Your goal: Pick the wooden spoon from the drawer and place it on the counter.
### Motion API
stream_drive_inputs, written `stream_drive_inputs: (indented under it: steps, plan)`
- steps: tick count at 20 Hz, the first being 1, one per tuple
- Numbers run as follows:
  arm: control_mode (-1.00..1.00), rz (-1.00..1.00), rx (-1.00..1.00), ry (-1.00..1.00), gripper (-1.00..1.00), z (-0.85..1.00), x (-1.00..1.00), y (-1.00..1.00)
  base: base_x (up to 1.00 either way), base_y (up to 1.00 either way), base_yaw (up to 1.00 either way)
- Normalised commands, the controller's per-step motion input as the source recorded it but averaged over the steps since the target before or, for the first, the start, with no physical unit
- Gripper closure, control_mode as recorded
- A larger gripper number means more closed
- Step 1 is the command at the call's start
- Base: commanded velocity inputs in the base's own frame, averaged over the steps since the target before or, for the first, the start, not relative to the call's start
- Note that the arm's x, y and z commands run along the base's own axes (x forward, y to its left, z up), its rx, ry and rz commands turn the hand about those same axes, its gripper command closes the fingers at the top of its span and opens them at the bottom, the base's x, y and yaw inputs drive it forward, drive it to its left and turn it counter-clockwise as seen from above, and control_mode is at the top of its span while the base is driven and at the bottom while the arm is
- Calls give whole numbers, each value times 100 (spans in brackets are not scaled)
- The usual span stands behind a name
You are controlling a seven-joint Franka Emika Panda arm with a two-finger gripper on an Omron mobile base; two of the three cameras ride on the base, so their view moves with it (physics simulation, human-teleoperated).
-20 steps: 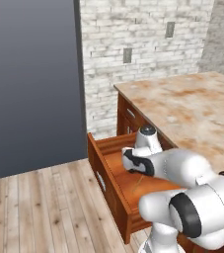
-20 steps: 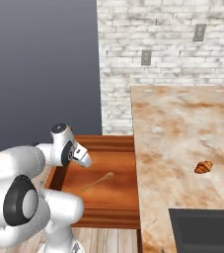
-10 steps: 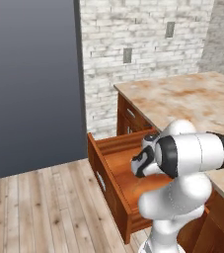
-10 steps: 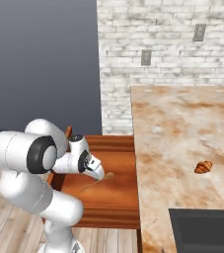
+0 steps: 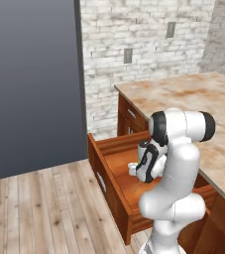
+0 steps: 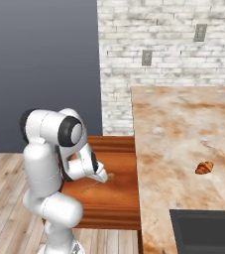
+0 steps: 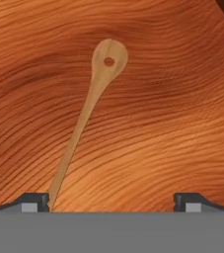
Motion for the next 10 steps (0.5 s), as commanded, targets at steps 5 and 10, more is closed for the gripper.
stream_drive_inputs:
  steps: [5, 10]
  plan:
    - [-100, 0, 0, 0, -100, -30, 43, 0, 0, 0, 0]
    - [-100, 0, 0, 0, -100, -41, 48, 0, 0, 0, 0]
